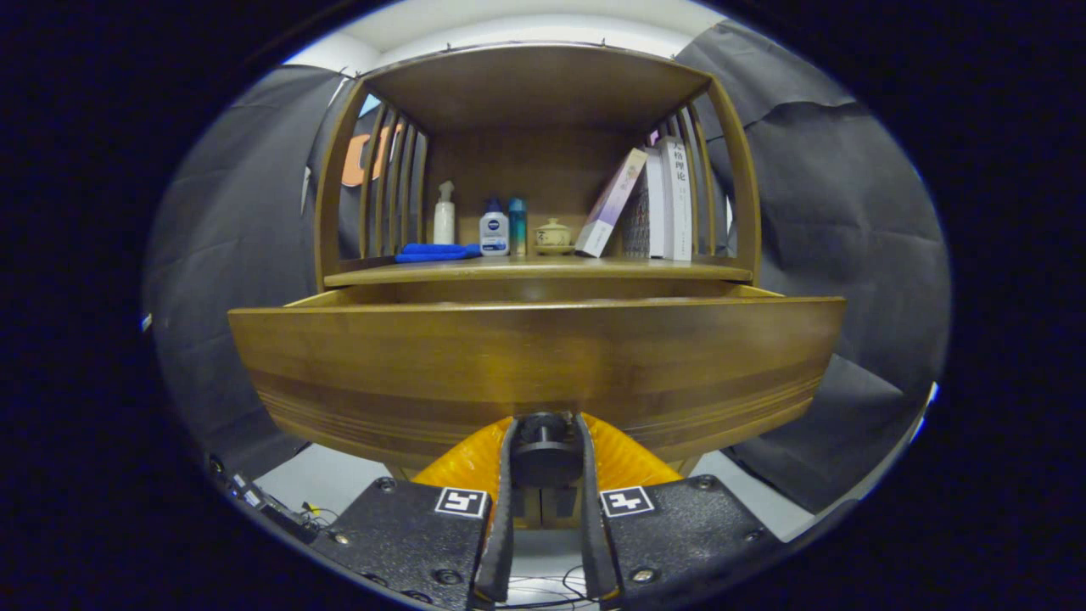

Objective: Pull open the drawer, take out the items inside it, and place them on the countertop above the cabinet.

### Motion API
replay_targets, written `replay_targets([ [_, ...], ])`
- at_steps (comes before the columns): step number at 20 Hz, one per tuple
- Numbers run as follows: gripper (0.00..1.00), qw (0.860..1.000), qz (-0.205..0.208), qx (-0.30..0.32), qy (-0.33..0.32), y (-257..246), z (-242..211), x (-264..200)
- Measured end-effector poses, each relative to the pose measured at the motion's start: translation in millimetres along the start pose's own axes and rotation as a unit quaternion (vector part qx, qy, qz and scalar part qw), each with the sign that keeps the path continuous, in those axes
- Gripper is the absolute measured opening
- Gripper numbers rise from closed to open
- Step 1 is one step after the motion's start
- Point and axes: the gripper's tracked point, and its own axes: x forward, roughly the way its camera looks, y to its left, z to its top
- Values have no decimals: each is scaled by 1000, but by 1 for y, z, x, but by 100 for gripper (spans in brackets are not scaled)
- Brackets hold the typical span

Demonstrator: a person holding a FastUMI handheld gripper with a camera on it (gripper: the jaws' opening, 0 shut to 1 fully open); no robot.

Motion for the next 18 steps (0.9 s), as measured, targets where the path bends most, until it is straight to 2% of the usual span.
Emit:
replay_targets([
  [7,35,1000,9,-4,6,5,-20,-34],
  [11,35,1000,12,18,17,9,-29,-52],
  [16,36,999,13,10,36,9,-33,-58],
  [18,61,998,36,21,37,14,-29,-67],
])
